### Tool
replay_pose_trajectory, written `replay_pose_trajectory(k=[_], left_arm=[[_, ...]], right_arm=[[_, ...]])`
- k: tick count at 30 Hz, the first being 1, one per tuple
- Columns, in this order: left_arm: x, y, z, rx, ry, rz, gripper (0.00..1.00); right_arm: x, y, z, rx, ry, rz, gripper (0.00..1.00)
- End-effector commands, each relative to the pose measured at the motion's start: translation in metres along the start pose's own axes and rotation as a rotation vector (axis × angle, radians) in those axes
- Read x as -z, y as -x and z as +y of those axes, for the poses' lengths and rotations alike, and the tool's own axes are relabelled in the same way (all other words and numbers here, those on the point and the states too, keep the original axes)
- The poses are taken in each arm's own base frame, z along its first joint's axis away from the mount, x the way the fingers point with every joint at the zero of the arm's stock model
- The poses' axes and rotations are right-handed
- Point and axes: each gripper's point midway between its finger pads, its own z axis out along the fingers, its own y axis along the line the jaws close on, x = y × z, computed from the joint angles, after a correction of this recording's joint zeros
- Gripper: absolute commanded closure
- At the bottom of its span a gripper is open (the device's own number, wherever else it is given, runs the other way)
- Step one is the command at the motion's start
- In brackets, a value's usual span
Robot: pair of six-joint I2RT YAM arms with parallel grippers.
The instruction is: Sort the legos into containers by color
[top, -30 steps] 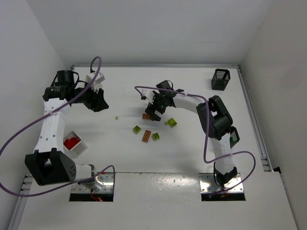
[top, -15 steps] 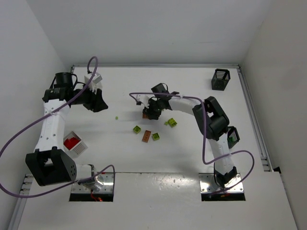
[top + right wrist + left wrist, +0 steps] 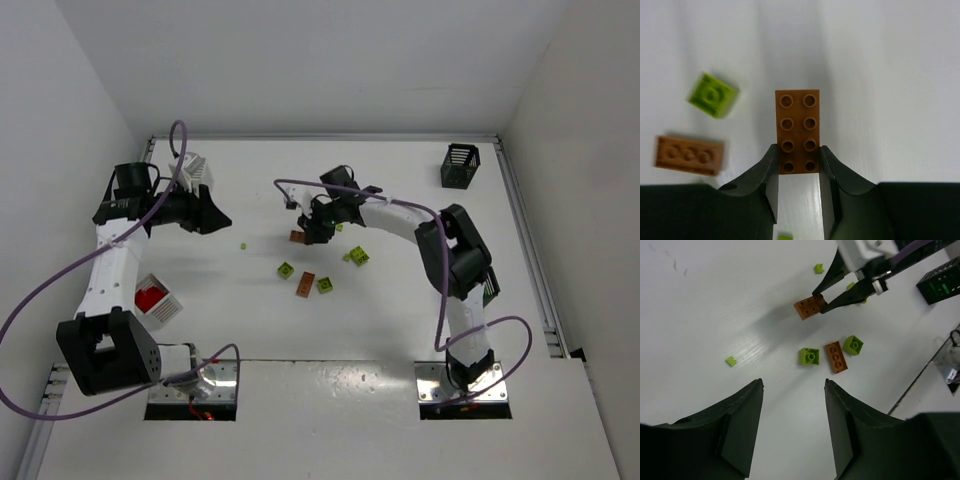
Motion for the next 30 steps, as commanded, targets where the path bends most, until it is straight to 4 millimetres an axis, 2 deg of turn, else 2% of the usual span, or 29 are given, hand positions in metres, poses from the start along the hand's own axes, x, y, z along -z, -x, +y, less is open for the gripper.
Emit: replay_pose_trajectory(k=[1,3,8,11,18,22,26,28,29,30], left_arm=[[-0.008,0.008,-0.011,0.113,-0.104,-0.061,0.42],[-0.014,0.007,-0.013,0.153,-0.124,-0.062,0.39],[-0.023,0.015,-0.026,0.179,-0.158,-0.072,0.34],[-0.027,0.019,-0.036,0.223,-0.233,-0.066,0.31],[-0.035,0.016,-0.041,0.262,-0.283,-0.037,0.3],[-0.04,0.007,-0.045,0.28,-0.289,-0.012,0.3],[-0.044,-0.001,-0.057,0.28,-0.322,0.011,0.3],[-0.044,-0.006,-0.058,0.291,-0.322,0.014,0.33],[-0.044,-0.005,-0.058,0.295,-0.322,0.01,0.33],[-0.045,-0.009,-0.058,0.305,-0.322,0.017,0.36]], right_arm=[[0.053,0.111,0.016,0.124,0.016,-0.293,0.94],[0.06,0.136,0.028,0.143,0.033,-0.348,0.94],[0.068,0.174,0.05,0.207,0.058,-0.409,0.95],[0.062,0.176,0.062,0.216,0.075,-0.4,0.95],[0.059,0.191,0.071,0.252,0.039,-0.41,0.95],[0.064,0.202,0.064,0.27,-0.016,-0.428,0.95],[0.064,0.206,0.057,0.274,-0.075,-0.424,0.95],[0.063,0.203,0.051,0.268,-0.106,-0.413,0.95],[0.066,0.21,0.047,0.281,-0.13,-0.438,0.95],[0.064,0.208,0.051,0.286,-0.132,-0.439,0.95]])
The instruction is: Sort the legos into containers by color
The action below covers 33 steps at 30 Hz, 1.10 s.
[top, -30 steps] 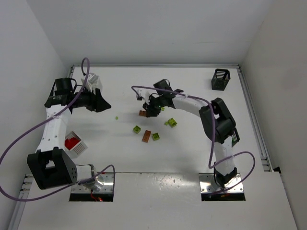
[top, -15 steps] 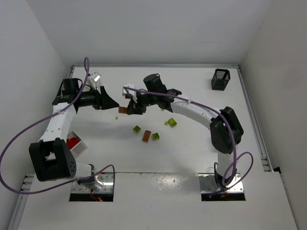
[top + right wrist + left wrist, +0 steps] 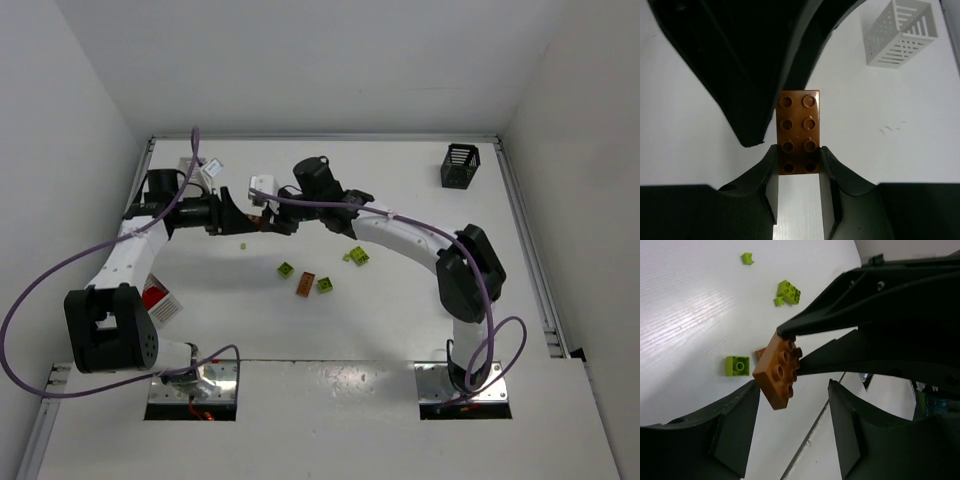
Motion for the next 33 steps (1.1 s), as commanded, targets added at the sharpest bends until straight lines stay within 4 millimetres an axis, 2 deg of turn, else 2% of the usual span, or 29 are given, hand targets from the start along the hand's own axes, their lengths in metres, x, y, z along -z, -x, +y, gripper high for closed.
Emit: replay_pose_trajectory(k=[1,2,3,4,6,7,12,14,16,18,19,21,23,25,26,27,28,29,30,32,33], left_arm=[[0.0,-0.002,-0.01,-0.013,-0.036,-0.014,0.38],[0.0,-0.002,-0.01,-0.013,-0.036,-0.014,0.41],[0.0,0.0,-0.011,-0.012,-0.037,-0.02,0.44],[0.0,0.002,-0.013,-0.023,-0.051,-0.024,0.54],[0.004,0.006,-0.01,-0.014,-0.051,-0.043,0.66],[0.004,0.008,-0.012,-0.025,-0.062,-0.047,0.75],[0.018,0.03,-0.013,-0.048,-0.056,-0.104,0.86],[0.017,0.029,-0.01,-0.04,-0.056,-0.1,0.88],[0.02,0.033,-0.011,-0.046,-0.059,-0.109,0.92],[0.021,0.038,-0.012,-0.078,-0.059,-0.118,0.95],[0.028,0.05,-0.012,-0.101,-0.038,-0.144,0.96],[0.039,0.067,-0.006,-0.133,0.016,-0.19,0.98],[0.058,0.099,0.011,-0.168,0.153,-0.264,1.0],[0.069,0.12,0.036,-0.163,0.266,-0.306,1.0],[0.084,0.143,0.05,-0.178,0.376,-0.355,1.0],[0.088,0.151,0.06,-0.163,0.426,-0.361,1.0],[0.084,0.145,0.09,-0.098,0.486,-0.303,1.0],[0.098,0.169,0.099,-0.111,0.58,-0.335,1.0],[0.104,0.173,0.111,-0.102,0.622,-0.331,1.0],[0.11,0.181,0.131,-0.103,0.696,-0.328,1.0],[0.114,0.19,0.147,-0.108,0.75,-0.328,0.99]], right_arm=[[0.008,0.037,-0.016,0.064,-0.102,-0.094,0.95],[0.011,0.045,-0.019,0.075,-0.112,-0.111,0.95],[0.01,0.042,-0.018,0.074,-0.111,-0.11,0.95],[0.01,0.042,-0.018,0.074,-0.111,-0.11,0.95],[0.012,0.042,-0.01,0.071,-0.081,-0.116,0.95],[0.012,0.043,-0.008,0.072,-0.07,-0.121,0.95],[0.023,0.031,0.012,0.09,-0.036,-0.124,0.93],[0.023,0.019,0.018,0.089,-0.027,-0.108,0.93],[0.029,0.024,0.017,0.096,-0.041,-0.114,0.92],[0.03,0.017,0.016,0.059,-0.062,-0.082,0.63],[0.031,0.011,0.011,0.028,-0.093,-0.055,0.46],[0.035,0.003,0.006,-0.018,-0.12,-0.027,0.34],[0.041,-0.002,-0.004,-0.06,-0.173,-0.003,0.25],[0.046,-0.006,-0.007,-0.077,-0.2,0.022,0.23],[0.05,-0.006,-0.01,-0.082,-0.208,0.025,0.22],[0.051,-0.008,-0.007,-0.108,-0.203,0.033,0.22],[0.051,-0.014,-0.003,-0.135,-0.193,0.052,0.22],[0.053,-0.019,-0.004,-0.159,-0.195,0.065,0.22],[0.054,-0.017,-0.004,-0.174,-0.193,0.069,0.22],[0.053,-0.028,-0.001,-0.236,-0.175,0.109,0.22],[0.058,-0.031,-0.005,-0.257,-0.183,0.121,0.22]])
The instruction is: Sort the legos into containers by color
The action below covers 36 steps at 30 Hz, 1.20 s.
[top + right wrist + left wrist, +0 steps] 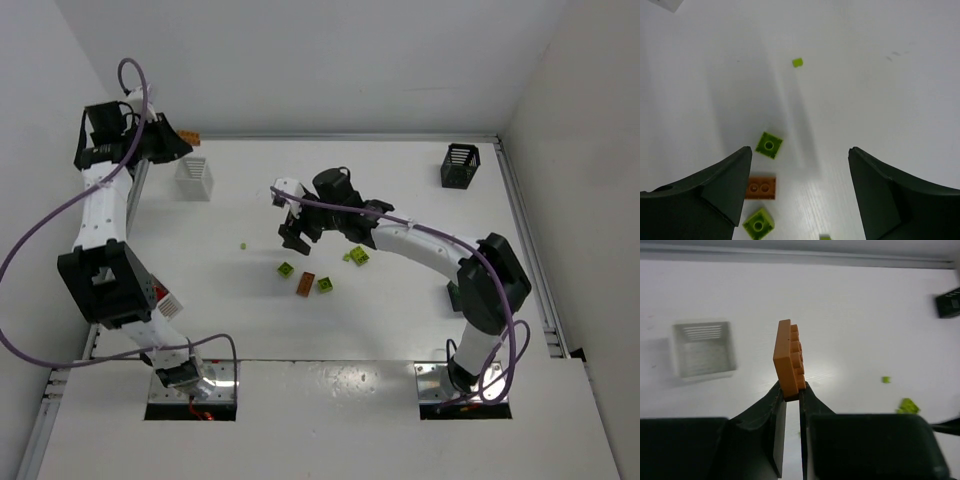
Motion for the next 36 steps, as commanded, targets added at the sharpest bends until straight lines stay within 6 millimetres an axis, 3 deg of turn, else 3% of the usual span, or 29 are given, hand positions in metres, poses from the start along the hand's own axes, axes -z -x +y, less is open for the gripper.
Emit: replay_pose_trajectory(k=[1,2,3,5,11,13,18,20,22,23,24,25,32,36], left_arm=[[-0.008,-0.005,0.06,-0.014,0.249,0.068,0.99],[-0.011,0.008,0.065,-0.031,0.286,0.052,0.98],[-0.023,-0.001,0.077,-0.013,0.299,0.084,0.98],[-0.026,0.003,0.091,-0.025,0.349,0.093,0.98],[-0.051,-0.008,0.111,-0.054,0.386,0.15,0.97],[-0.057,-0.008,0.109,-0.062,0.387,0.153,0.95],[-0.076,-0.038,0.094,-0.101,0.368,0.238,0.95],[-0.078,-0.049,0.091,-0.118,0.379,0.265,0.95],[-0.078,-0.052,0.091,-0.145,0.415,0.284,0.89],[-0.08,-0.057,0.089,-0.149,0.42,0.296,0.84],[-0.078,-0.056,0.093,-0.153,0.446,0.297,0.69],[-0.077,-0.056,0.095,-0.155,0.461,0.298,0.66],[-0.068,-0.047,0.104,-0.16,0.539,0.279,0.71],[-0.053,-0.027,0.095,-0.137,0.505,0.22,0.5]], right_arm=[[0.014,0.006,-0.004,-0.093,-0.009,0.02,0.22],[0.016,0.002,-0.007,-0.112,-0.014,0.032,0.22],[0.016,0.001,-0.007,-0.113,-0.014,0.032,0.22],[0.019,-0.003,-0.014,-0.127,-0.021,0.039,0.22],[0.024,-0.011,-0.024,-0.127,-0.035,0.057,0.21],[0.026,-0.015,-0.027,-0.136,-0.04,0.066,0.21],[0.03,-0.014,-0.037,-0.143,-0.059,0.06,0.21],[0.031,-0.018,-0.042,-0.148,-0.076,0.064,0.21],[0.032,-0.02,-0.045,-0.152,-0.084,0.065,0.21],[0.033,-0.023,-0.044,-0.158,-0.079,0.076,0.21],[0.033,-0.023,-0.044,-0.158,-0.079,0.077,0.21],[0.034,-0.024,-0.047,-0.163,-0.086,0.077,0.21],[0.04,-0.027,-0.051,-0.179,-0.09,0.062,0.21],[0.039,-0.025,-0.05,-0.186,-0.085,0.051,0.21]])
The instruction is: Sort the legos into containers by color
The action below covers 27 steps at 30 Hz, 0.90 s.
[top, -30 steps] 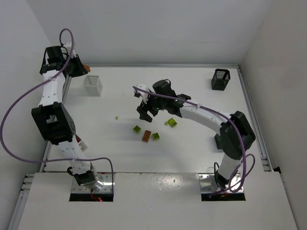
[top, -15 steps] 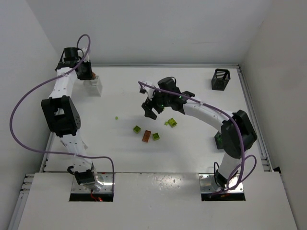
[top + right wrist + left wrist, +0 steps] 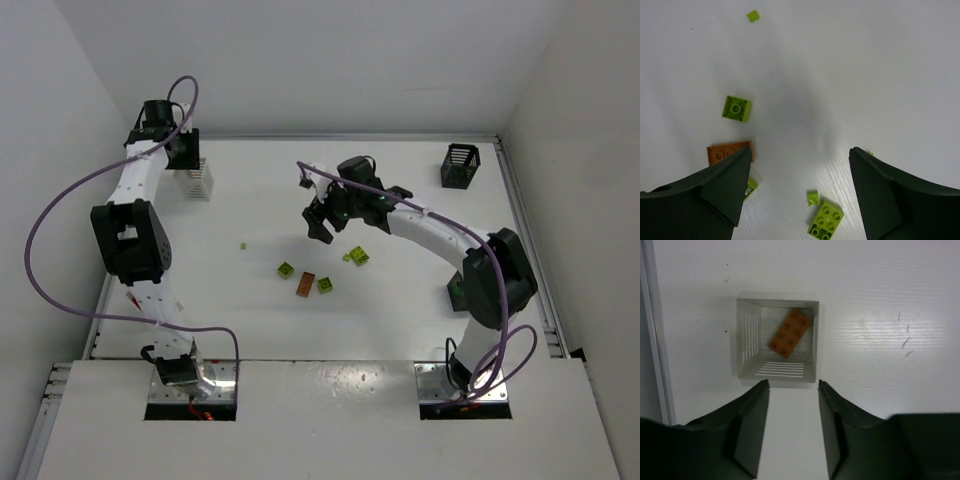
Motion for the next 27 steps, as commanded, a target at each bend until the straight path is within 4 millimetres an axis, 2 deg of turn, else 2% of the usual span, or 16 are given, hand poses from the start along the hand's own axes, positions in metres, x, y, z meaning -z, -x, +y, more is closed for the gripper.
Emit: replay_pose_trajectory(k=[1,3,4,6,7,9,10,11,13,15,16,20,21,22,26,27], left_arm=[[0.04,0.029,-0.005,0.03,-0.073,-0.109,0.46],[0.057,0.034,-0.016,-0.018,-0.161,-0.156,0.46],[0.081,0.034,-0.041,-0.053,-0.269,-0.189,0.45],[0.105,0.031,-0.069,-0.132,-0.366,-0.232,0.43],[0.125,0.018,-0.1,-0.218,-0.446,-0.241,0.43],[0.14,-0.004,-0.127,-0.298,-0.513,-0.224,0.43],[0.143,-0.031,-0.148,-0.353,-0.578,-0.173,0.43],[0.148,-0.04,-0.156,-0.361,-0.606,-0.167,0.43],[0.167,-0.052,-0.163,-0.349,-0.658,-0.178,0.43],[0.173,-0.07,-0.169,-0.291,-0.742,-0.162,0.42],[0.182,-0.063,-0.162,-0.24,-0.747,-0.203,0.42],[0.206,-0.064,-0.156,-0.148,-0.877,-0.253,0.36],[0.209,-0.063,-0.153,-0.139,-0.894,-0.26,0.36],[0.212,-0.062,-0.151,-0.119,-0.912,-0.262,0.35],[0.218,-0.061,-0.134,-0.04,-0.945,-0.27,0.32],[0.221,-0.059,-0.126,-0.029,-0.933,-0.288,0.32]], right_arm=[[0.013,0.027,-0.005,0.007,-0.015,-0.085,0.21],[0.012,0.024,-0.006,-0.023,-0.027,-0.082,0.21],[0.013,0.023,-0.013,-0.039,-0.046,-0.079,0.21],[0.016,0.015,-0.016,-0.063,-0.054,-0.07,0.21],[0.019,0.005,-0.021,-0.087,-0.049,-0.054,0.21],[0.023,-0.005,-0.016,-0.097,0.01,-0.028,0.24],[0.026,-0.017,0.002,-0.097,0.094,0.003,0.25],[0.03,-0.025,0.006,-0.077,0.125,0.016,0.25],[0.034,-0.049,0.023,0.03,0.192,0.06,0.25],[0.046,-0.049,0.045,0.188,0.244,0.021,0.22],[0.045,-0.063,0.058,0.294,0.288,-0.008,0.2],[0.045,-0.074,0.093,0.543,0.423,-0.068,0.18],[0.042,-0.064,0.1,0.595,0.465,-0.098,0.18],[0.032,-0.07,0.099,0.64,0.499,-0.095,0.18],[0.0,-0.058,0.115,0.784,0.573,-0.141,0.18],[-0.006,-0.044,0.116,0.819,0.584,-0.167,0.18]])
